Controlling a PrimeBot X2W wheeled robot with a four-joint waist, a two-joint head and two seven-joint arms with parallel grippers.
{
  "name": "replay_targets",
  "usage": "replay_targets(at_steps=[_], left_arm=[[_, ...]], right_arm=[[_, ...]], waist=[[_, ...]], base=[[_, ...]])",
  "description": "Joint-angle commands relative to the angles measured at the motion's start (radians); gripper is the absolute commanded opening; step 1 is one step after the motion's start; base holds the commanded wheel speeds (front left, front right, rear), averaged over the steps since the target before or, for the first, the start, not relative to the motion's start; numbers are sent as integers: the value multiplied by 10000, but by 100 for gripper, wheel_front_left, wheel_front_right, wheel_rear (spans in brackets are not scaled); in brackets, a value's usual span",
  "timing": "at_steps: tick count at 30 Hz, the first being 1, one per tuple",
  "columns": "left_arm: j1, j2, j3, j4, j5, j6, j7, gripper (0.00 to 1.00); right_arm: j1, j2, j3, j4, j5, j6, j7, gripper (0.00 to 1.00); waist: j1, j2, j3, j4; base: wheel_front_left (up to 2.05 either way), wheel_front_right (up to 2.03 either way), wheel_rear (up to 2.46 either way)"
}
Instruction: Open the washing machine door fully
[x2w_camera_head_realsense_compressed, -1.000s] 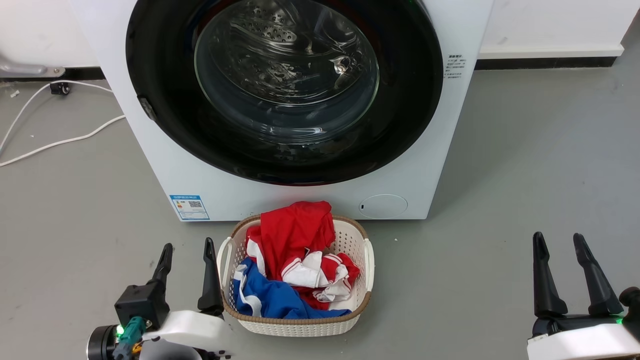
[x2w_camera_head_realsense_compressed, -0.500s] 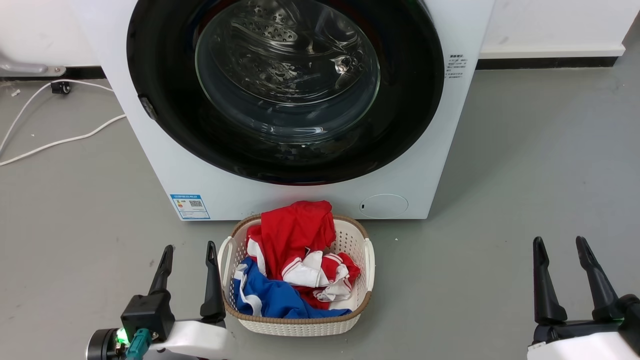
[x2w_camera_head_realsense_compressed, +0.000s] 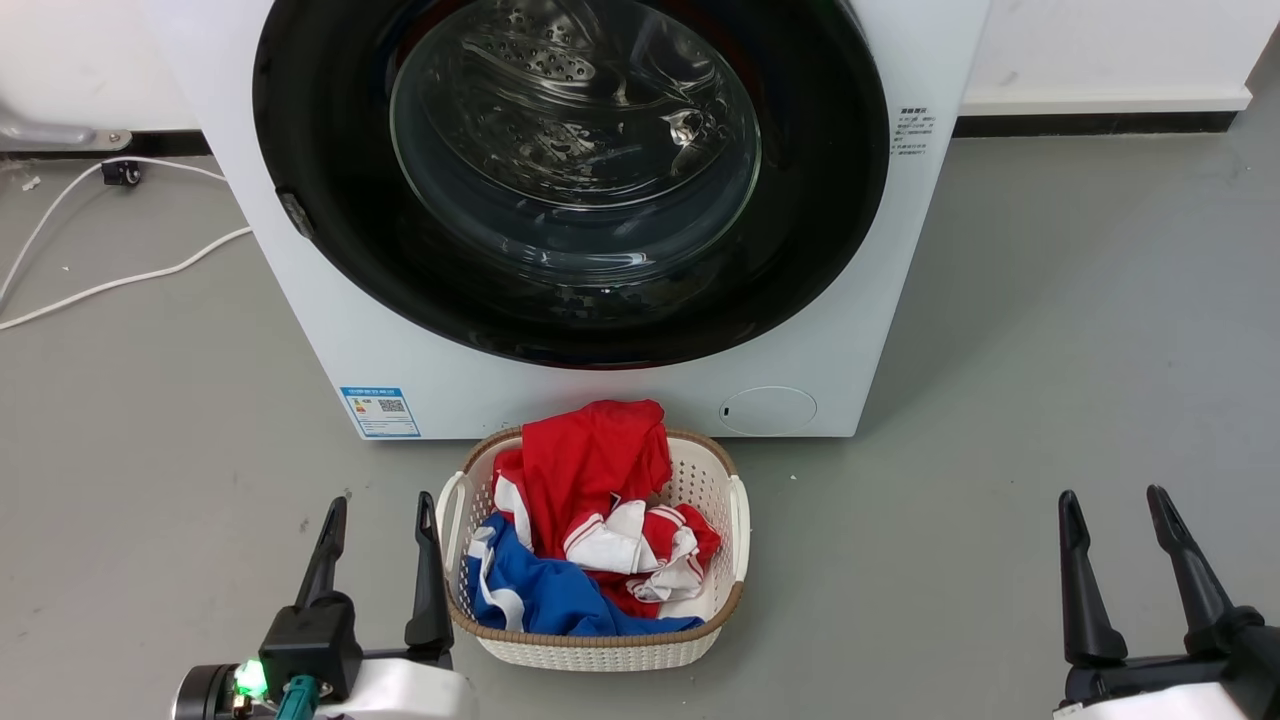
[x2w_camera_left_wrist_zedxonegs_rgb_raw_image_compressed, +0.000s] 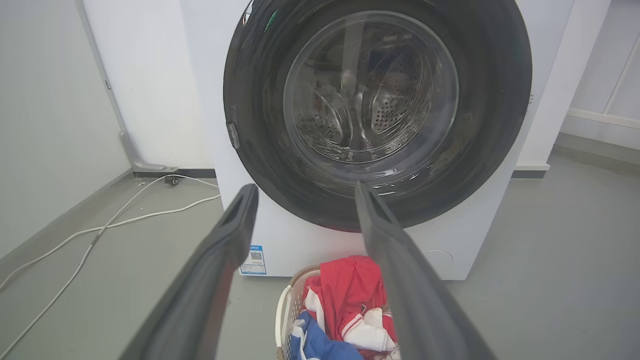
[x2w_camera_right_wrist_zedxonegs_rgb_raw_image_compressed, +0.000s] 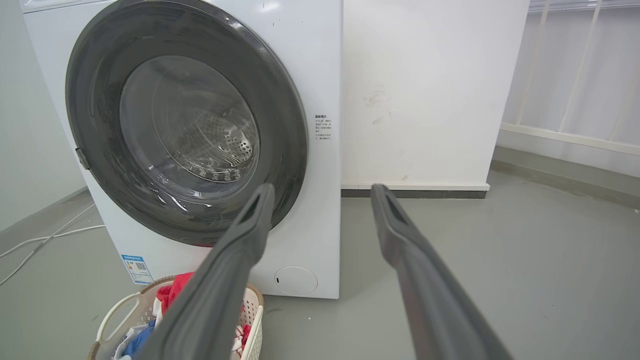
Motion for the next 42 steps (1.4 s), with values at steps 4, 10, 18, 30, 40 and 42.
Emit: replay_targets(at_steps=[4, 10, 18, 30, 40, 42], left_arm=[[130, -96, 102, 28, 448, -95, -134, 100], [212, -247, 284, 118, 884, -259, -232, 100], [240, -430, 572, 267, 956, -497, -247, 100], [239, -598, 855, 410, 1062, -729, -247, 100], [207, -666, 968, 466, 1163, -805, -246, 100], [206, -670, 981, 468, 1170, -811, -246, 100]], right_arm=[[117, 0, -6, -17, -334, 20, -130, 100], [166, 1, 19, -60, -616, 11, -231, 100], [175, 2, -14, 111, -66, 11, -240, 100], [199, 2, 126, 269, 220, 11, -239, 100], [195, 2, 168, 308, 94, 11, -239, 100], [197, 2, 177, 312, 74, 11, -239, 100]], waist=[[0, 0, 0, 11], [0, 0, 20, 20], [0, 0, 17, 14], [0, 0, 7, 21], [0, 0, -38, 12], [0, 0, -42, 12]], base=[[0, 0, 0], [0, 0, 0], [0, 0, 0], [0, 0, 0], [0, 0, 0], [0, 0, 0]])
